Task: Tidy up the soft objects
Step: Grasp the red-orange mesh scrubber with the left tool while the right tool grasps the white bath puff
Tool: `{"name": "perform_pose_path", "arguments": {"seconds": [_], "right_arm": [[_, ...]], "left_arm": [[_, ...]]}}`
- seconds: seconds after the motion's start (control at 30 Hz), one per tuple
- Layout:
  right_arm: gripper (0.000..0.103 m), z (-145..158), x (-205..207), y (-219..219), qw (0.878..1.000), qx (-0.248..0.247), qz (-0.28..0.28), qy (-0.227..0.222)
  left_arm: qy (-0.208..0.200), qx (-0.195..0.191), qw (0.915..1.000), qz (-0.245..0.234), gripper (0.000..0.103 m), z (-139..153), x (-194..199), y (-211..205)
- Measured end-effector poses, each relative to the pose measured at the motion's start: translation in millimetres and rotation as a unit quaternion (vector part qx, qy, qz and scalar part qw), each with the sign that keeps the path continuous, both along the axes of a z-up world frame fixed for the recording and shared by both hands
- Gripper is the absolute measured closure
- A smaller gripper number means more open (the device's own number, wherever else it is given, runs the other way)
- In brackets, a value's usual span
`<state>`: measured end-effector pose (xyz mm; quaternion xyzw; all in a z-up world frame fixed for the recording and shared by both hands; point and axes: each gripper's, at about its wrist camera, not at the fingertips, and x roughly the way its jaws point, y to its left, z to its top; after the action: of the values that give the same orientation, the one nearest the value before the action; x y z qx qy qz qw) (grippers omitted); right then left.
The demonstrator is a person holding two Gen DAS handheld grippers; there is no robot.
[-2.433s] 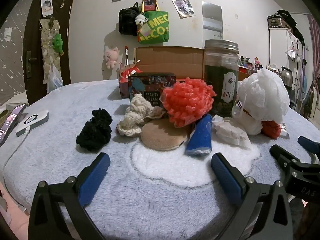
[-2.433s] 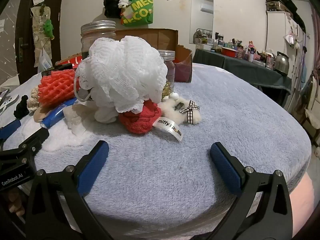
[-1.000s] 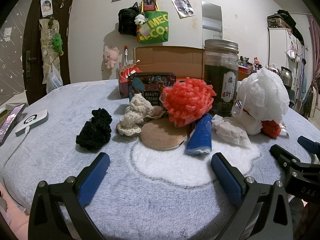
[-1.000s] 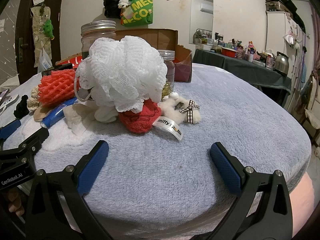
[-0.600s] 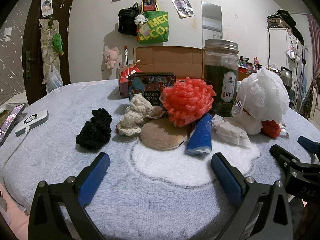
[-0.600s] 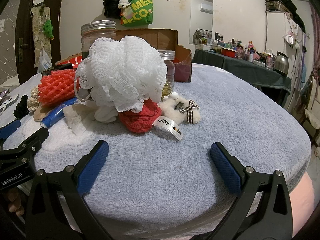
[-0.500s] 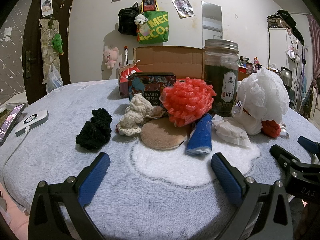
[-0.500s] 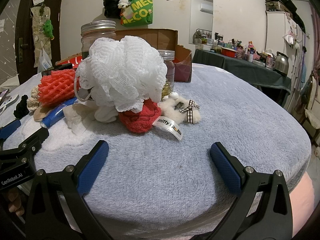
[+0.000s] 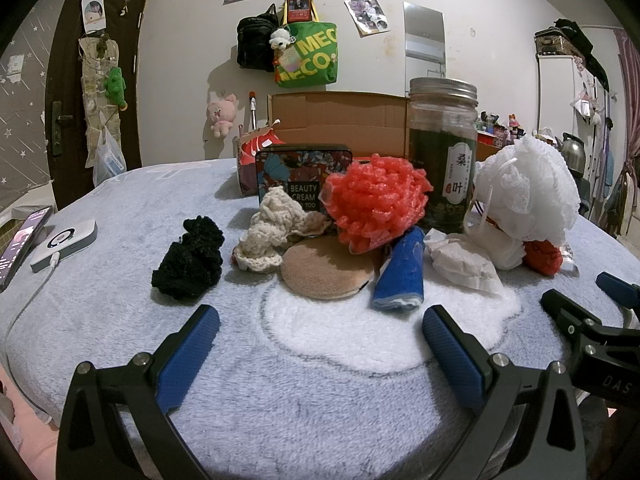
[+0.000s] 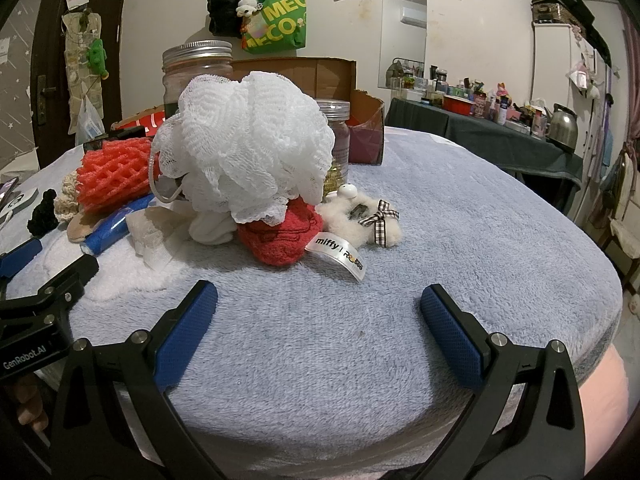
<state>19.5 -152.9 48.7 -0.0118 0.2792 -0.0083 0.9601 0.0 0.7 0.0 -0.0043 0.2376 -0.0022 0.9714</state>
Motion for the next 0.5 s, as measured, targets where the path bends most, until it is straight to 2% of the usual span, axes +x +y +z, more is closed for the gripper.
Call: {"name": "perform_pose_path", "arguments": {"seconds": [0.2,0.5], "right_arm": [[0.0,0.1,0.6,1.1,1.0,0.001,0.003,0.008],[0.0,31.0,4.7,-1.1,1.0,0.01,0.016,-0.017]], "left_arm": [[0.008,-0.005,0.9999,-0.008,0.0,5.5,1.8,2.7],[-0.013,-0.013,0.9993,-0.033,0.0,34.5,8.9,4.8]]}}
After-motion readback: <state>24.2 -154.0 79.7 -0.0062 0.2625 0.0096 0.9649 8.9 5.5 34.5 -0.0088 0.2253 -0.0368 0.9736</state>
